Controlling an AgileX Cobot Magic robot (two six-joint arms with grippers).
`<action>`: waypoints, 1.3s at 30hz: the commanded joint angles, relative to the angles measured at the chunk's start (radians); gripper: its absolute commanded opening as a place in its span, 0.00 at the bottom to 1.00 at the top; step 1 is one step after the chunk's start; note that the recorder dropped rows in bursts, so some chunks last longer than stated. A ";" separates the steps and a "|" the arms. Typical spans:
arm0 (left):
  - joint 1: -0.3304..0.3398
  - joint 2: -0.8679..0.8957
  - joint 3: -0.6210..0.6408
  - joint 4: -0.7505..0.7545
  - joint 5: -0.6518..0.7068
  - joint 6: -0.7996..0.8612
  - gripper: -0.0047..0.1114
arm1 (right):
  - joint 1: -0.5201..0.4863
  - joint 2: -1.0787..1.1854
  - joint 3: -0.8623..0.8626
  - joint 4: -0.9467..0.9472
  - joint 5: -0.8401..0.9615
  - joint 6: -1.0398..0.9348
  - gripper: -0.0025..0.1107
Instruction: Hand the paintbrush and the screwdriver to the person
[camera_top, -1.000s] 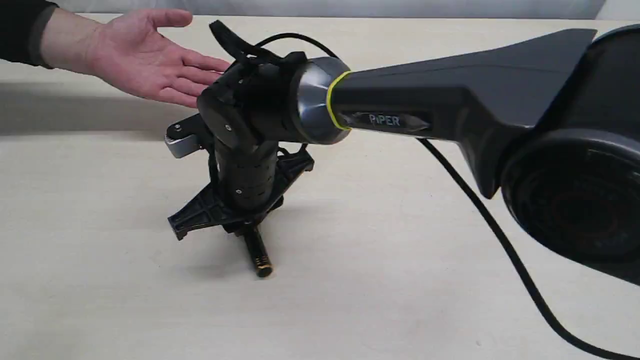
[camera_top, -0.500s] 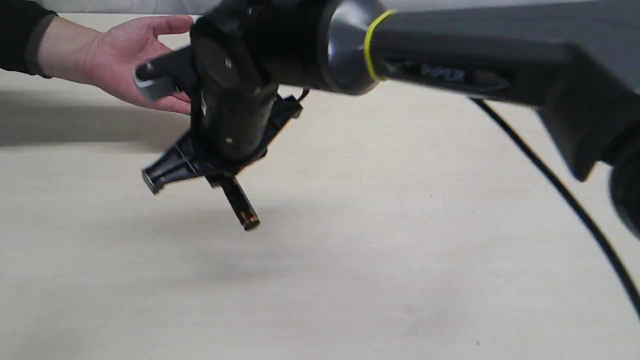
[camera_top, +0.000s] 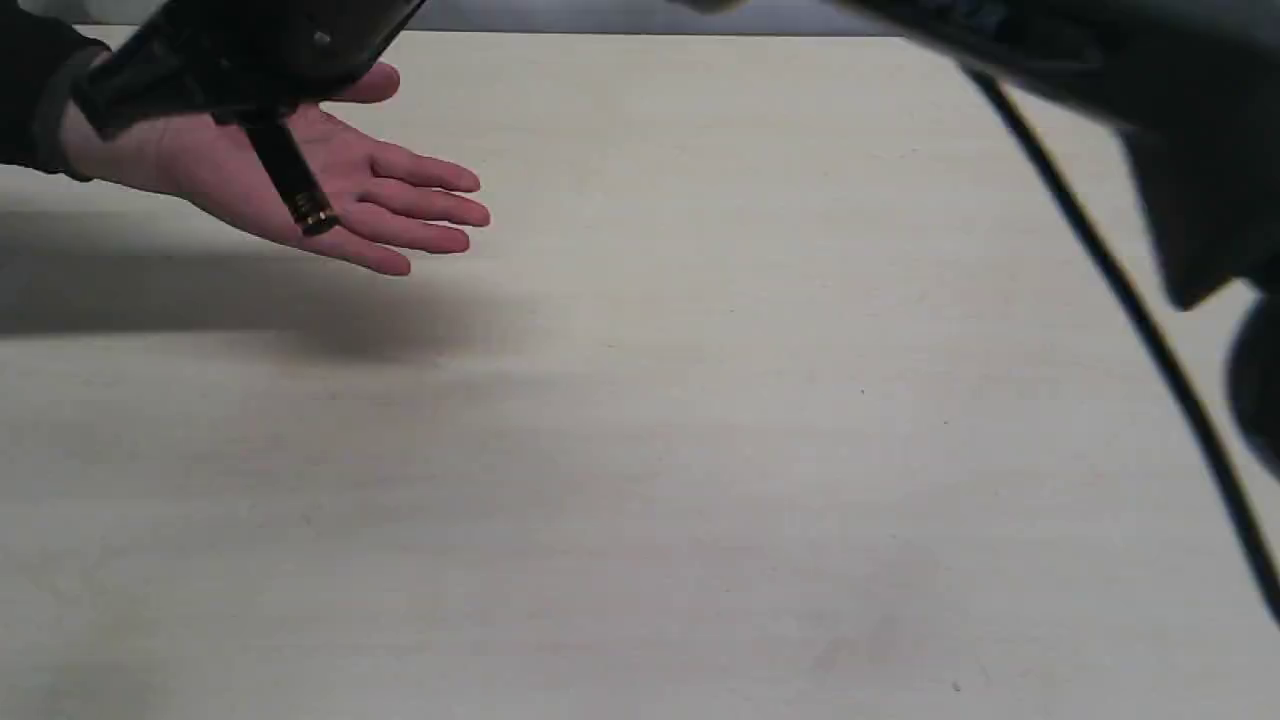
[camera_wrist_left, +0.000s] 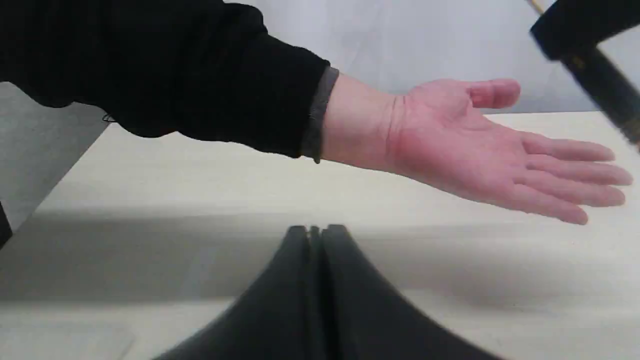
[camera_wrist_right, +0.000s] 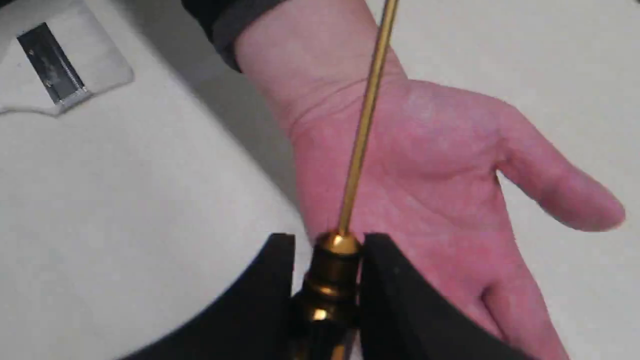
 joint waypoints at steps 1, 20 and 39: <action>-0.005 -0.002 0.002 -0.003 -0.005 -0.002 0.04 | 0.000 0.069 -0.017 0.004 -0.028 -0.033 0.14; -0.005 -0.002 0.002 -0.001 -0.007 -0.002 0.04 | -0.002 0.023 -0.017 -0.393 0.428 0.049 0.27; -0.005 -0.002 0.002 -0.003 -0.007 -0.002 0.04 | -0.048 -0.355 0.771 -0.296 -0.488 0.153 0.06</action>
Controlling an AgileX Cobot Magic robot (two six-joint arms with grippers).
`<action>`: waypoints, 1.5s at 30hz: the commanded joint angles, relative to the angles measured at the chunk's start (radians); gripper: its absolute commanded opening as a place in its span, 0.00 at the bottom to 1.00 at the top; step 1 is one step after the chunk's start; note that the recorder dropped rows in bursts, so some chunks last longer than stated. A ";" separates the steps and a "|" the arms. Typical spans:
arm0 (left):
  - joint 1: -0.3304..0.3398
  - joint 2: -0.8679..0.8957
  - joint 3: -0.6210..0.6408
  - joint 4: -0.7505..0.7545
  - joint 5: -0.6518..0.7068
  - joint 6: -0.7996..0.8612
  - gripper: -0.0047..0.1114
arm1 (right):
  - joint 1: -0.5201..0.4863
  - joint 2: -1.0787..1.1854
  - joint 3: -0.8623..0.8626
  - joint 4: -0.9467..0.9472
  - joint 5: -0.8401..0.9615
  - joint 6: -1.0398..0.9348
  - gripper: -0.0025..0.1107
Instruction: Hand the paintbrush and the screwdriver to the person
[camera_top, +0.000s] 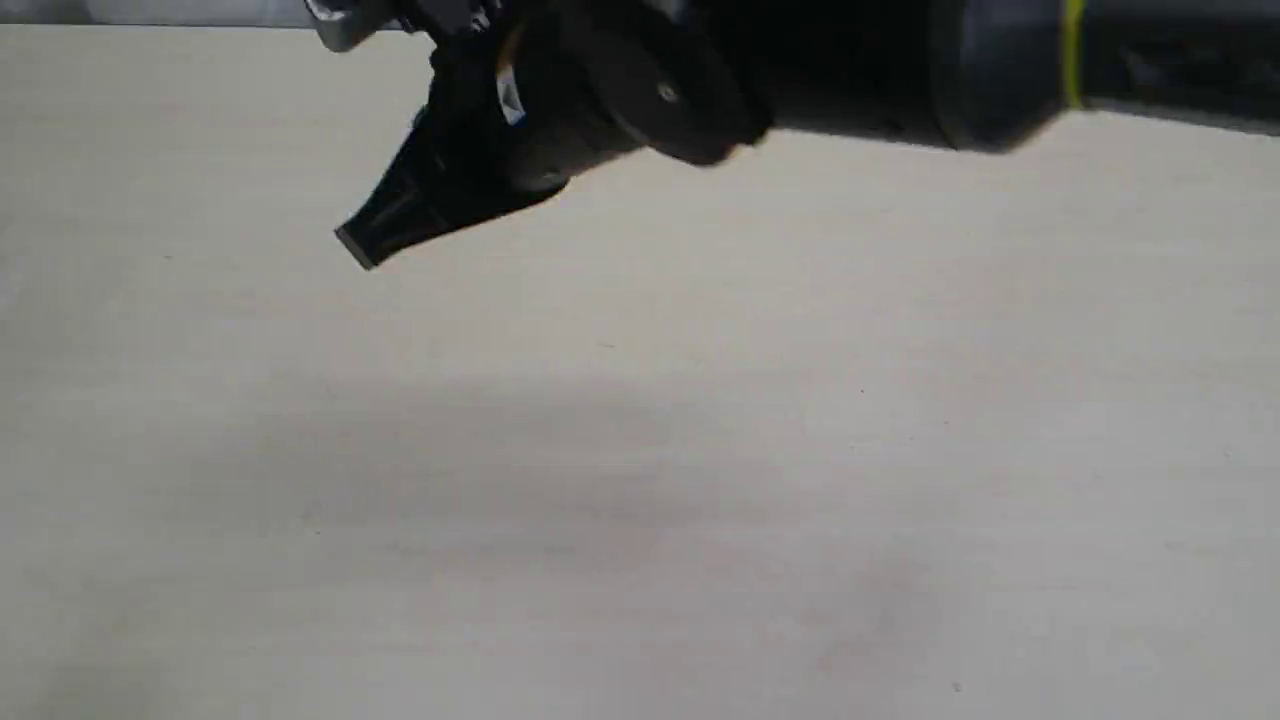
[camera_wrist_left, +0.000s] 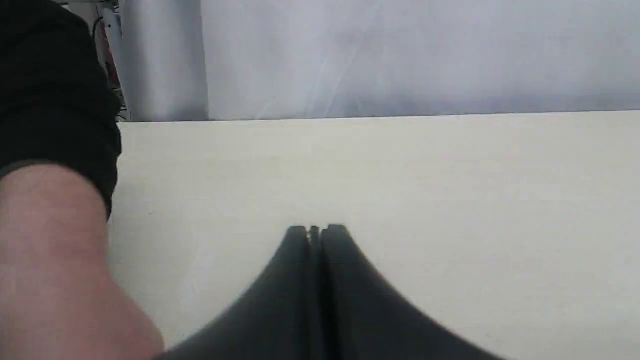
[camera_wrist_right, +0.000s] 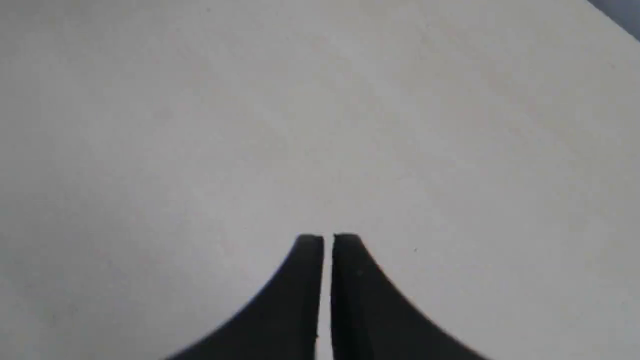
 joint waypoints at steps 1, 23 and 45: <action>-0.005 -0.002 0.002 -0.003 -0.007 -0.002 0.04 | -0.001 -0.080 0.184 -0.010 -0.170 0.014 0.06; -0.005 -0.002 0.002 -0.003 -0.006 -0.002 0.04 | -0.001 -0.547 0.582 0.085 -0.355 0.006 0.06; -0.005 -0.002 0.002 -0.001 -0.006 -0.002 0.04 | -0.120 -0.683 0.582 0.184 -0.365 -0.002 0.06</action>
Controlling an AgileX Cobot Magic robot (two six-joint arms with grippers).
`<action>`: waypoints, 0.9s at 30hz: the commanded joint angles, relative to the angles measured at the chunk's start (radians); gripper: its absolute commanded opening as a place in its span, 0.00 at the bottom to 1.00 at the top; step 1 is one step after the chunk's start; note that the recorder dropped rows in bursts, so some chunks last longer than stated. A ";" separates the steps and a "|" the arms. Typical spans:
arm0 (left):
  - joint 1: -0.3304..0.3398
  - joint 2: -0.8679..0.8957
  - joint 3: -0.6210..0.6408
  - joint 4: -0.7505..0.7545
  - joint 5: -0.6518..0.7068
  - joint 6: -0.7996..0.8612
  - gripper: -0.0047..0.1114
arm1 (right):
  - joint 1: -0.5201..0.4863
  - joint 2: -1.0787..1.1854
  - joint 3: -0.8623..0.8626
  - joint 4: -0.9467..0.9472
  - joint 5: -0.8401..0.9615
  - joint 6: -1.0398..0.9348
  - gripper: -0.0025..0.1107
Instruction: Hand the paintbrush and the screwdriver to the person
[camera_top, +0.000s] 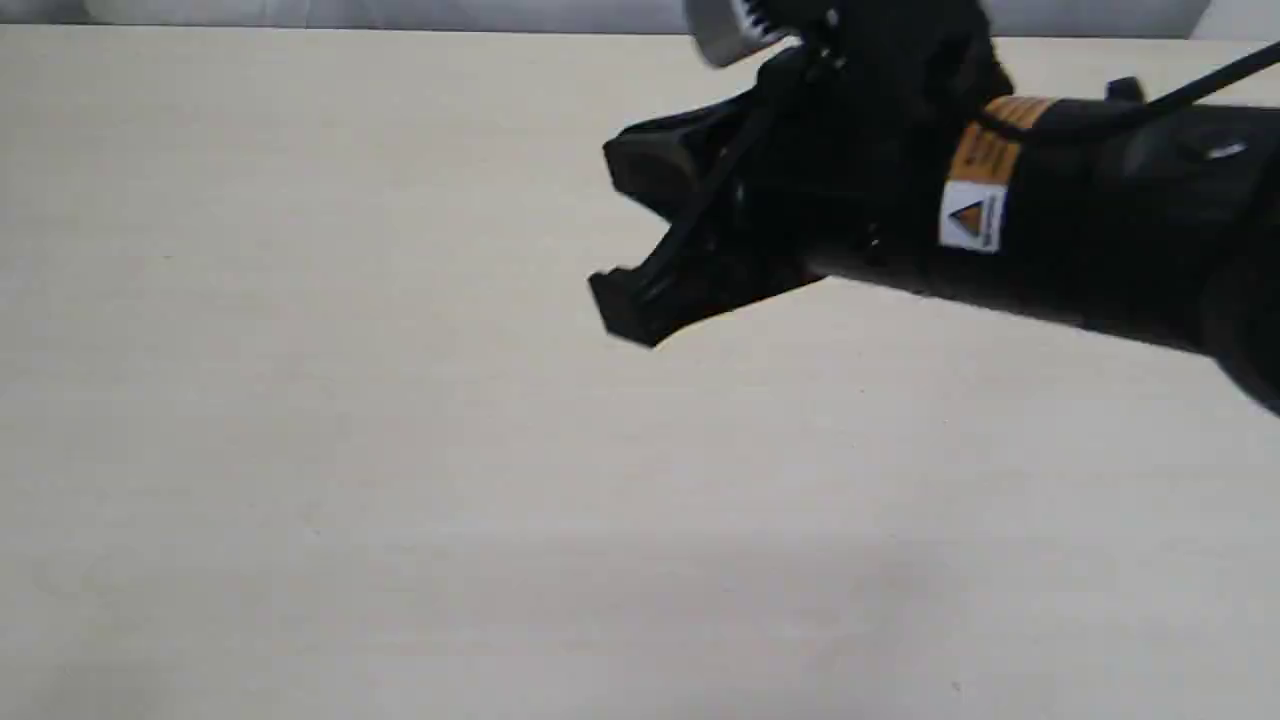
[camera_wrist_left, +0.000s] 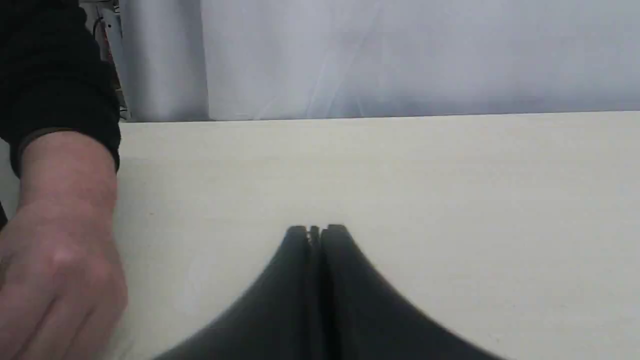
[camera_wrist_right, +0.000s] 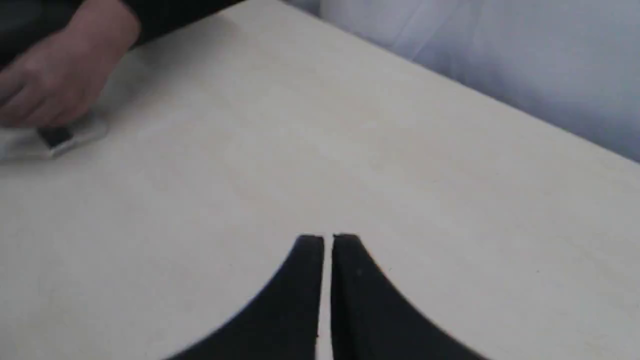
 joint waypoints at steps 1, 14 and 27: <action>-0.005 -0.002 0.002 -0.001 -0.006 -0.002 0.04 | -0.075 -0.093 0.005 0.087 -0.002 -0.009 0.06; -0.005 -0.002 0.002 -0.001 -0.006 -0.002 0.04 | -0.539 -0.506 0.005 0.101 0.319 -0.213 0.06; -0.005 -0.002 0.002 -0.004 -0.006 -0.002 0.04 | -0.896 -0.769 0.151 0.138 0.294 -0.244 0.06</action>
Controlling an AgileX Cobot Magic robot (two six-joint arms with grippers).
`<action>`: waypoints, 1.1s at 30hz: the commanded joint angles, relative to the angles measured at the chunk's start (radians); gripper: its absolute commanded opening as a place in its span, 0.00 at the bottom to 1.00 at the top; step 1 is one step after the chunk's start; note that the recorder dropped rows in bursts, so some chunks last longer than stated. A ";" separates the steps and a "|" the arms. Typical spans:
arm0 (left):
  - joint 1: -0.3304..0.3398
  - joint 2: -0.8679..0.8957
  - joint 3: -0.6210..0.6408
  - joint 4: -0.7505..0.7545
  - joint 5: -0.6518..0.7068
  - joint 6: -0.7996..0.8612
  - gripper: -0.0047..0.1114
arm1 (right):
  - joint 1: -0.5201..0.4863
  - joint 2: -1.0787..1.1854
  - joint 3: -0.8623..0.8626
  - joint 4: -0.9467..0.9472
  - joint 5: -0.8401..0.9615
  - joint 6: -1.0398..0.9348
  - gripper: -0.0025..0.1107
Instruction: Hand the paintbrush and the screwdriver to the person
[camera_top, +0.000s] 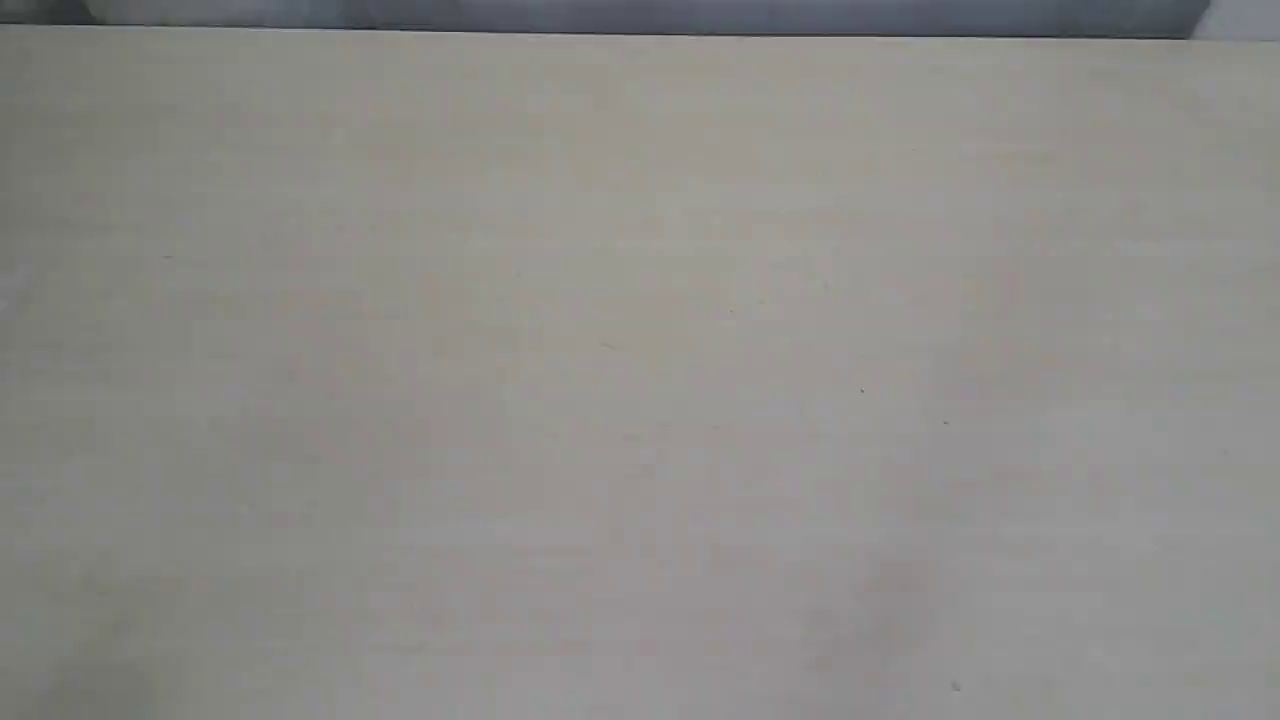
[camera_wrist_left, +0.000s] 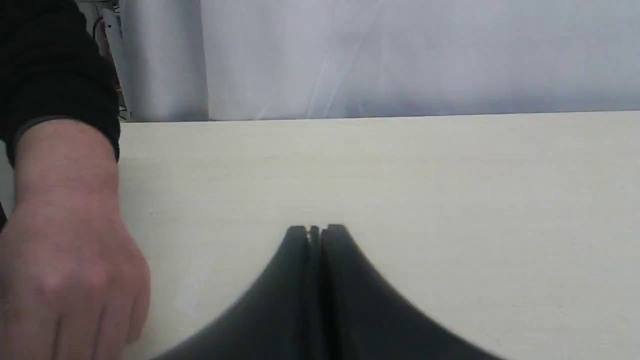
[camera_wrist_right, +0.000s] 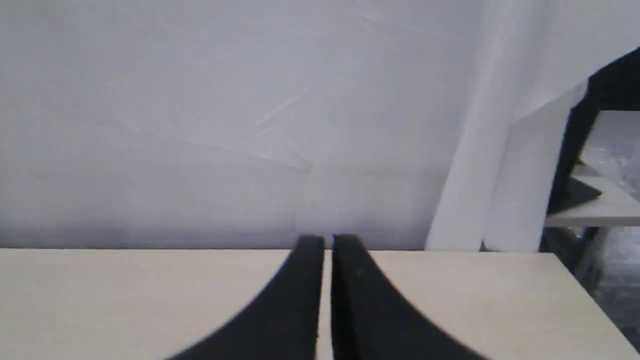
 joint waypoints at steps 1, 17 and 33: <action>-0.005 -0.002 0.002 -0.004 -0.006 -0.002 0.04 | -0.041 -0.074 0.078 0.012 -0.056 -0.012 0.06; -0.005 -0.002 0.002 -0.004 -0.006 -0.002 0.04 | 0.097 -0.188 0.550 0.006 -0.451 -0.031 0.06; -0.005 -0.002 0.002 -0.001 -0.008 -0.002 0.04 | 0.097 -0.435 0.676 0.017 -0.368 -0.020 0.06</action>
